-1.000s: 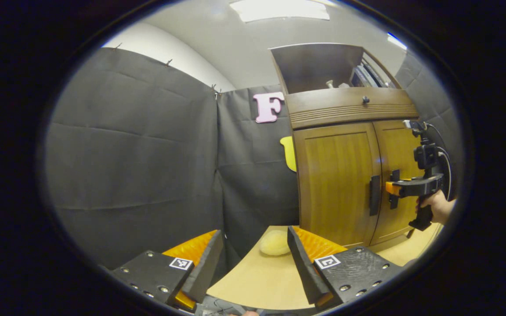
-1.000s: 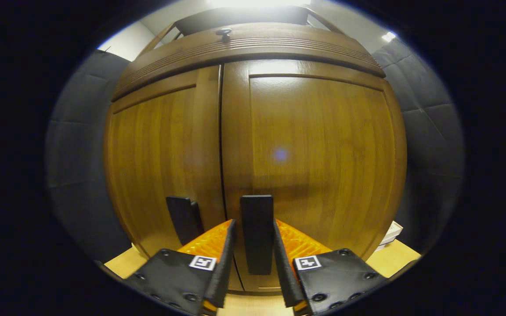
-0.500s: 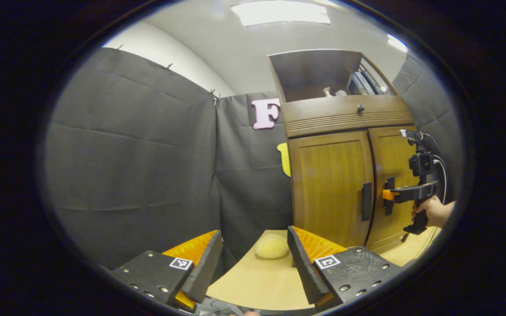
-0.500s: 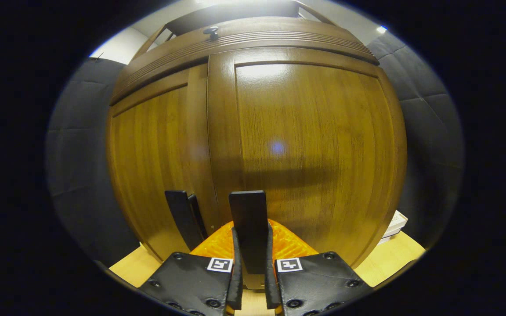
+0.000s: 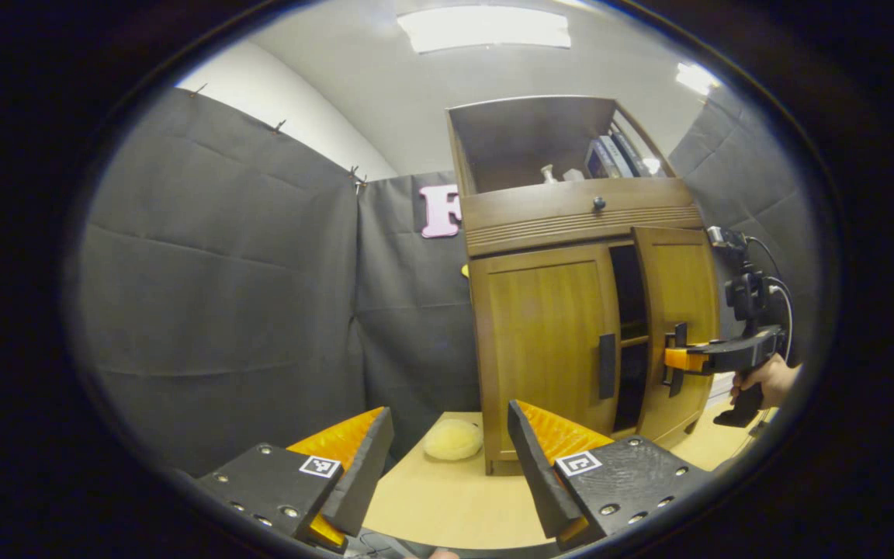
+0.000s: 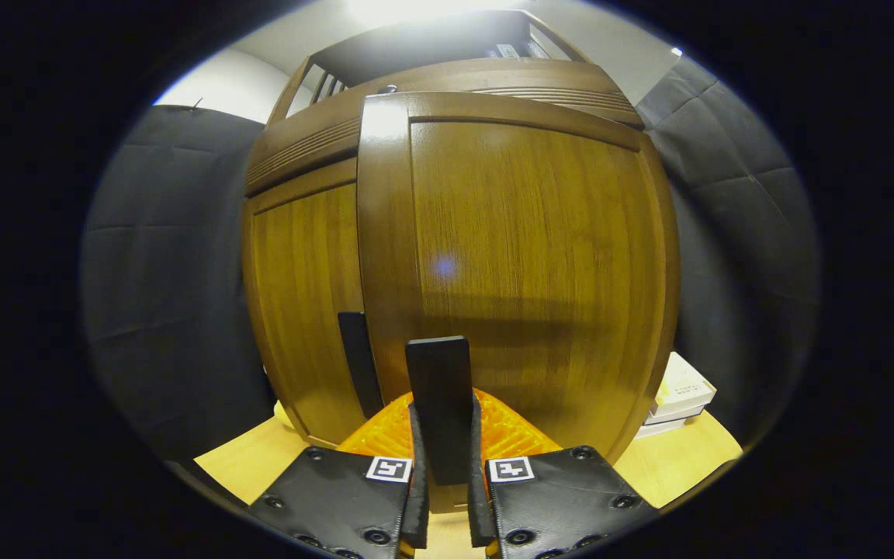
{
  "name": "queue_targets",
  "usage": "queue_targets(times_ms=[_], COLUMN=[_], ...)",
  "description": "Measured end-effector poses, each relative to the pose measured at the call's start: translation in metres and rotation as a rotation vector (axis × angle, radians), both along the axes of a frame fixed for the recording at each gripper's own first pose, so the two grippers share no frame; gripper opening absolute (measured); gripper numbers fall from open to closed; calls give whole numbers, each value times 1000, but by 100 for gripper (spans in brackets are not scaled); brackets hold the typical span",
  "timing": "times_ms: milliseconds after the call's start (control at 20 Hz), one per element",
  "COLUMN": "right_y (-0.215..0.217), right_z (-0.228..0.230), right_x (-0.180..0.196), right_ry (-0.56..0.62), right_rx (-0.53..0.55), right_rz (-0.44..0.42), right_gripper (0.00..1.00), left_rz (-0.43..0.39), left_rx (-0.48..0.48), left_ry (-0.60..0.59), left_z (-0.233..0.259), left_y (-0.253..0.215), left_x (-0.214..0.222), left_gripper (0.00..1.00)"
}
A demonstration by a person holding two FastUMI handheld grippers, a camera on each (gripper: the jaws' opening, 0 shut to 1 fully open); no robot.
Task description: Open the right door of the double-door shoe cabinet with the right hand, and open the left door with the left hand.
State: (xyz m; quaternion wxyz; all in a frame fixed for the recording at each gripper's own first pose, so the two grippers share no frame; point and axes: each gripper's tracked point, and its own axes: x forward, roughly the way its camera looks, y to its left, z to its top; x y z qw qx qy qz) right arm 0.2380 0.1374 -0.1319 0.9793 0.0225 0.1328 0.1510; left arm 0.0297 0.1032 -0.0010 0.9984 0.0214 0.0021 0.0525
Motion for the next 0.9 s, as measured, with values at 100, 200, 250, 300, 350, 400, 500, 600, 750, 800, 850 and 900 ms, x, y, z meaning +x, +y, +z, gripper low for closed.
queue_targets(times_ms=[100, 200, 250, 300, 350, 400, 500, 600, 750, 800, 850, 900], right_y=[-9, -19, -24, -29, -34, -40, -54, -69, -92, -101, -109, -116], right_z=[1, 5, 7, 8, 9, 10, 12, 14, 15, 17, 19, 18], right_x=[-14, -24, -27, -33, -38, -45, -57, -68, -81, -86, -89, -92], right_ry=[8, 14, 19, 21, 23, 24, 25, 28, 34, 35, 34, 34], right_rx=[9, 12, 15, 16, 15, 14, 14, 15, 17, 13, 9, 4], right_rz=[22, 33, 34, 35, 37, 38, 39, 36, 28, 26, 24, 18], right_gripper=[19, 19, 22, 25, 26, 25, 22, 19, 19, 22, 22, 22], left_rz=[-13, -27, -35, -45, -55, -69, -93, -123, -167, -180, -194, -205], left_rx=[-5, -9, -10, -11, -9, -7, -1, -3, -2, -2, -1, -3], left_ry=[-1, -1, -3, -4, -6, -10, -14, -16, -17, -15, -14, -14], left_z=[-2, 1, 4, 7, 10, 14, 20, 21, 25, 25, 26, 24], left_y=[-7, -13, -17, -22, -28, -36, -60, -76, -97, -105, -113, -116], left_x=[9, 17, 22, 27, 31, 34, 26, 27, 29, 30, 29, 28], left_gripper=[85, 86, 85, 86, 86, 85, 85, 86, 86, 86, 86, 87])
